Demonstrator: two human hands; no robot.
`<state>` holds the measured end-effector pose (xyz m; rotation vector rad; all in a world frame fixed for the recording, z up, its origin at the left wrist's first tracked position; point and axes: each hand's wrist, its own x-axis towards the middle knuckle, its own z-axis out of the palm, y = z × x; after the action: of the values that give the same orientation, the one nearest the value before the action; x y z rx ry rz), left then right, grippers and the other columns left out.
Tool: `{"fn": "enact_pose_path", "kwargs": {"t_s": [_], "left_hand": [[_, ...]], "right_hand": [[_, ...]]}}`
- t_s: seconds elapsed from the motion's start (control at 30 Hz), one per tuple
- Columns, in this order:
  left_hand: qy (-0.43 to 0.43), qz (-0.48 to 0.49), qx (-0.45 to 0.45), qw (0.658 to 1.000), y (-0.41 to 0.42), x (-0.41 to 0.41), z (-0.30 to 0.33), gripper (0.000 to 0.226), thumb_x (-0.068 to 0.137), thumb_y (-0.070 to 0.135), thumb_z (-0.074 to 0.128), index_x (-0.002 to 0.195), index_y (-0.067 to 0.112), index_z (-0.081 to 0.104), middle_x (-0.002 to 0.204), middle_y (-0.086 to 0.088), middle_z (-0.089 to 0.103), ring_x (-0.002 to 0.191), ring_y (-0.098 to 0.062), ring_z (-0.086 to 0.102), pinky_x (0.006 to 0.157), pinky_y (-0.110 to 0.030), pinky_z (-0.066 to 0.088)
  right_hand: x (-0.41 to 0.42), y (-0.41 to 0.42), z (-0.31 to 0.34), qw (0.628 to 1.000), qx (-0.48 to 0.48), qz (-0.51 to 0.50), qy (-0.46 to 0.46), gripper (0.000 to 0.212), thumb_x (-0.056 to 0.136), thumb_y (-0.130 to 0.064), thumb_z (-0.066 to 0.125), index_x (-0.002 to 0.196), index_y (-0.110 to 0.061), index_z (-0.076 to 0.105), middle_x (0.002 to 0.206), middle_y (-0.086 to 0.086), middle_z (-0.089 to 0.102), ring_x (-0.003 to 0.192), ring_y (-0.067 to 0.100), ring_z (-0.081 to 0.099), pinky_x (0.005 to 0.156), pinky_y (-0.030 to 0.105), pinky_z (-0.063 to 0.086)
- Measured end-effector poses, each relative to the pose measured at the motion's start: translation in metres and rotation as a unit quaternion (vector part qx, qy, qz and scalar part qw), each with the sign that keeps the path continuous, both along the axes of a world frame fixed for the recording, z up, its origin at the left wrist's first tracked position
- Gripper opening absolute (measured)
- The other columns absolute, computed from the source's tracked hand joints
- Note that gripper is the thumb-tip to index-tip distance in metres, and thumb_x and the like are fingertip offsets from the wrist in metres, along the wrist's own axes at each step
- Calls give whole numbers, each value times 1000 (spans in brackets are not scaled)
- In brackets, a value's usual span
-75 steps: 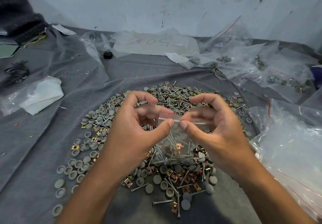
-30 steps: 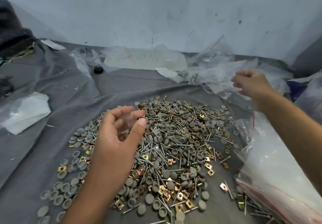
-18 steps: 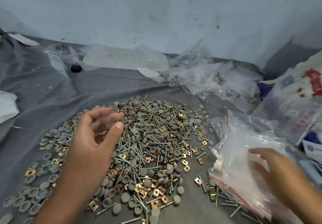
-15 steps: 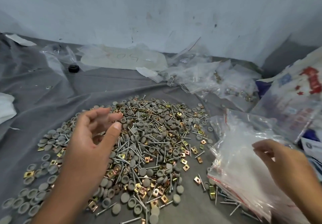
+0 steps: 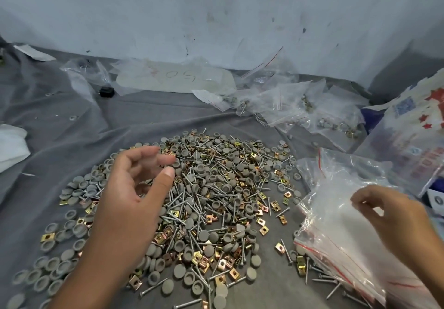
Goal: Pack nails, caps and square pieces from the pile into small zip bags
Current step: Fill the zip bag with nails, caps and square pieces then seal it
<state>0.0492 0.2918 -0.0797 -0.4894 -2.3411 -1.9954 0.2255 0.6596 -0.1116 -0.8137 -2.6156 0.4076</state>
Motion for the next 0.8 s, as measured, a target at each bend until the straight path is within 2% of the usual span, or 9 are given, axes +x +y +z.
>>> {"fn": "enact_pose_path", "kwargs": {"t_s": [0.1,0.17,0.27,0.37,0.43,0.57,0.63,0.7,0.8], "left_hand": [[9,-2,-13,1000,0,0,-1,37,77,57,56,110,42,55,112,24,68,103,5,63,85,-27,49],[11,-22,-38,999,3,4,-2,31,78,58,56,106,45,58,110,23,68,103,4,63,87,-30,51],[-11,-97,-87,991,10,15,-4,30,81,69,59,107,54,57,112,27,66,102,4,64,81,-29,55],[-63,-149,-110,981,17,21,-10,51,76,82,53,122,61,49,120,34,60,107,6,61,85,-27,53],[-102,-147,-90,980,19,18,-11,55,75,71,59,126,51,54,117,32,64,104,6,63,85,-25,55],[-122,-114,9,986,13,11,-3,26,73,42,64,93,28,75,87,11,77,80,-2,73,73,-12,55],[-121,-91,25,988,10,10,-2,26,70,44,66,87,27,76,82,8,77,76,-5,73,67,-12,54],[-108,-59,-6,992,9,10,-2,25,67,49,66,82,31,75,79,13,76,74,-2,71,65,-18,55],[-37,-30,-59,997,11,14,-1,22,67,57,68,84,43,72,74,19,72,69,1,68,61,-18,54]], "right_hand": [[-7,-6,30,988,-66,33,133,21,85,-30,79,93,-44,67,94,-23,71,83,2,69,76,14,53],[-22,-26,53,966,-152,79,192,24,82,-53,73,99,-37,69,97,-15,73,88,7,71,77,17,57],[-56,-73,70,930,-253,161,213,17,75,-46,72,91,-38,69,97,-9,74,87,6,71,74,9,53],[-87,-112,71,891,-346,192,222,11,77,-34,71,87,-32,69,95,-5,74,86,8,70,79,15,55],[-101,-124,67,866,-400,191,233,8,82,-23,73,88,-26,69,92,-6,74,84,7,69,76,16,55],[-119,-136,55,823,-484,153,255,14,77,-19,75,89,-21,68,83,-7,70,78,8,64,72,23,52],[-119,-144,46,846,-455,113,255,17,81,-21,77,94,-22,67,88,-6,69,82,11,65,77,29,51],[-113,-158,37,889,-364,101,259,14,88,-32,76,94,-29,63,91,-6,66,82,12,62,74,27,48],[-105,-194,30,883,-365,221,197,28,83,-56,71,91,-32,61,80,-8,60,69,8,52,63,22,44]]}}
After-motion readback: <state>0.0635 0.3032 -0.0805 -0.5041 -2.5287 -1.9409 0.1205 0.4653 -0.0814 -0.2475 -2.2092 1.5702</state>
